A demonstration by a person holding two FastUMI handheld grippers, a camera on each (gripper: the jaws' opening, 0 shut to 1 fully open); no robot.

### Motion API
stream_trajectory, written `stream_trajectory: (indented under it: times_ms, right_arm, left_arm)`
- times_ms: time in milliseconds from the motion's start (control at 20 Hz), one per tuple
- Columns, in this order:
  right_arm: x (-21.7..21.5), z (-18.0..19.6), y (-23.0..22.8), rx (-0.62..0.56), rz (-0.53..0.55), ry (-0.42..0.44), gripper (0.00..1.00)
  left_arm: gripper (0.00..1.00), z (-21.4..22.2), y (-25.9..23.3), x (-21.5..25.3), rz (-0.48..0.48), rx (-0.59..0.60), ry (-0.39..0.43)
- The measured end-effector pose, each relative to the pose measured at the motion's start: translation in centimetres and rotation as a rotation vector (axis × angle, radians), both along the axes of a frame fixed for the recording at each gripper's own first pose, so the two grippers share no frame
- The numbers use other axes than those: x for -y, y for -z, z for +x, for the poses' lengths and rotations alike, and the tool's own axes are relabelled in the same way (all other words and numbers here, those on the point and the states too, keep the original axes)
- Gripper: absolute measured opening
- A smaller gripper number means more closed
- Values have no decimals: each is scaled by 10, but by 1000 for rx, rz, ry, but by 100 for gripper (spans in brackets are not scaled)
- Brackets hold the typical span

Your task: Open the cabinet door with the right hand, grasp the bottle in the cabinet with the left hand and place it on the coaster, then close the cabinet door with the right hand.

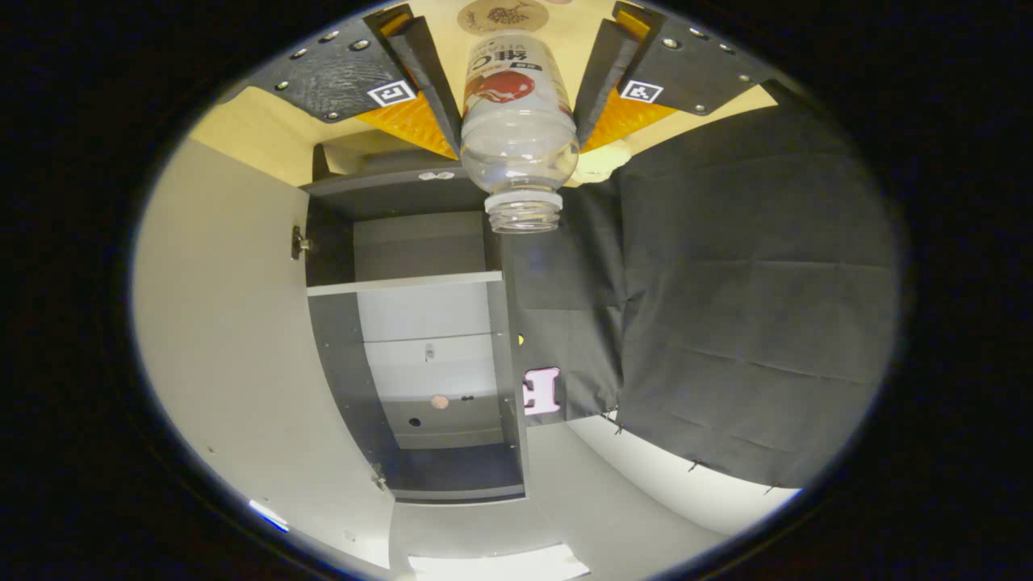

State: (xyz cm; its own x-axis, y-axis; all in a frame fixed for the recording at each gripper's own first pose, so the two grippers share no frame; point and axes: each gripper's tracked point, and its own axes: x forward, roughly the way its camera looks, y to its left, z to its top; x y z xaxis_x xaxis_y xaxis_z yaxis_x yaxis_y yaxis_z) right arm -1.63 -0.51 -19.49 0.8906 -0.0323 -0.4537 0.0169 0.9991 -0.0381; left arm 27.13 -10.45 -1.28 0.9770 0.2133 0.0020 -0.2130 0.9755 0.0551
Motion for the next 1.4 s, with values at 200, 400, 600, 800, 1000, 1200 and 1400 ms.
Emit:
stream_trajectory:
  times_ms: [200, 400, 600, 800, 1000, 1200, 1400]
  right_arm:
    - [-1, -4, 17, -44, -32, -13, 94]
    - [-8, 0, 14, -50, -55, -31, 94]
    - [-21, 4, 10, -47, -74, -59, 94]
    - [-33, 5, 11, -59, -38, -59, 95]
    - [-35, 4, 6, -42, -37, -61, 95]
    - [-25, 5, 1, -15, 25, -12, 95]
    - [-10, 5, -21, 51, 57, 20, 95]
  left_arm:
    - [77, -3, 11, -8, 35, -22, -17]
    - [77, -10, 18, -2, -14, -37, -19]
    - [77, -5, 17, -1, -33, -14, -16]
    - [92, -2, 12, 1, -36, 9, 2]
    - [94, 2, 6, 2, -24, 25, 32]
    - [92, 2, -3, 6, 10, 45, 71]
    - [92, -4, -6, 19, -56, 15, 108]
